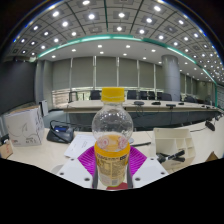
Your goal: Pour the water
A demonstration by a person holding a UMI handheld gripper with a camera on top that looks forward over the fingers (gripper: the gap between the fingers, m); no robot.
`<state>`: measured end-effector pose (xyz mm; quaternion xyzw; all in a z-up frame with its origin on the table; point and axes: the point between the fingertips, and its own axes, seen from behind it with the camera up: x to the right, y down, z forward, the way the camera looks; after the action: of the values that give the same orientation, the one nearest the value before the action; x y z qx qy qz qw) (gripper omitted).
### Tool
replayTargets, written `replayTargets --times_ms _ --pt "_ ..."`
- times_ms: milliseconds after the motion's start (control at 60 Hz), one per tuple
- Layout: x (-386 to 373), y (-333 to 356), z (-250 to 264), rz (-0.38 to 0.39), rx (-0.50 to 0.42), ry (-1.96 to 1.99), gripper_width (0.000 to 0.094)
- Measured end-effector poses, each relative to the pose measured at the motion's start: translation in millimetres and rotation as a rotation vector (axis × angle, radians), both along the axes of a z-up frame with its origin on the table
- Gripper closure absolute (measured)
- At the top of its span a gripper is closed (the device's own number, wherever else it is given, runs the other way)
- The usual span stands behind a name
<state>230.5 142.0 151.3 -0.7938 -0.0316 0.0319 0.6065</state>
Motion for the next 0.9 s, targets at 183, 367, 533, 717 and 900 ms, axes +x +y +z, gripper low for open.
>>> replayTargets --times_ms 183,367,533,717,900 --pt "19 5 -74 -0.016 -0.095 -0.041 0.0539" --pt "26 1 -89 -0.045 -0.094 0.008 0.0505" --pt "26 -3 -96 -0.059 -0.133 0.007 0.0367" --pt "24 -28 -89 -0.099 -0.229 0.012 0.0072" --pt "14 -82 -49 -0.151 -0.289 0.006 0.0079"
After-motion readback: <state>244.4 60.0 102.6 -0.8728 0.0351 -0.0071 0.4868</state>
